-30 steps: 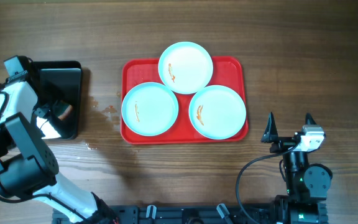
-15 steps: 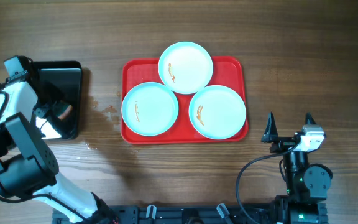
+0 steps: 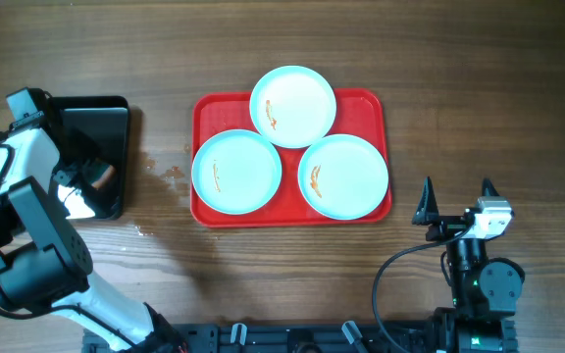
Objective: Clean dirty plates on tray and stack at the side
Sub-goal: 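Rub the held sponge around in the water of the black tray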
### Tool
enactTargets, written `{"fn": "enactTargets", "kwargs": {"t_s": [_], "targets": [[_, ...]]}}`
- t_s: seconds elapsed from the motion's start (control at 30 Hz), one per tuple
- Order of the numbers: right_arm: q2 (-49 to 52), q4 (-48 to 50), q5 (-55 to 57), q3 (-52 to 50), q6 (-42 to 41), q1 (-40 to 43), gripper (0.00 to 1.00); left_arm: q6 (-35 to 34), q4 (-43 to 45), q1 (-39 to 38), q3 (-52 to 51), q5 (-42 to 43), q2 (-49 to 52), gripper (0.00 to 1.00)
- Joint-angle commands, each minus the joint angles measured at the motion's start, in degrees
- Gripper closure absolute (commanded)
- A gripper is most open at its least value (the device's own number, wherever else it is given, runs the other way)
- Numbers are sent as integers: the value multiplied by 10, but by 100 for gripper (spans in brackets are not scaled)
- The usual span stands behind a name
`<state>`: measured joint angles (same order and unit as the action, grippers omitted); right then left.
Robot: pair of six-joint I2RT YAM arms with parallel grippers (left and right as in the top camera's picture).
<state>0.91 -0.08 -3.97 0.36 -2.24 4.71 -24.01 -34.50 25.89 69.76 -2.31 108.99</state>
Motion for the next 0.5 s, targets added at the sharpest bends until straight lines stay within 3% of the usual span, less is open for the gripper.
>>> {"fn": "enactTargets", "kwargs": {"t_s": [0.0, 0.17, 0.37, 0.47], "targets": [[-1, 2, 8, -1, 7, 3, 0, 11, 3, 1, -4, -10, 26, 41], [-1, 2, 8, -1, 7, 3, 0, 11, 9, 1, -3, -10, 27, 46], [-1, 2, 8, -1, 7, 3, 0, 11, 6, 1, 1, -10, 26, 64], [-1, 2, 8, -1, 7, 3, 0, 11, 1, 1, 5, -10, 21, 78]]}}
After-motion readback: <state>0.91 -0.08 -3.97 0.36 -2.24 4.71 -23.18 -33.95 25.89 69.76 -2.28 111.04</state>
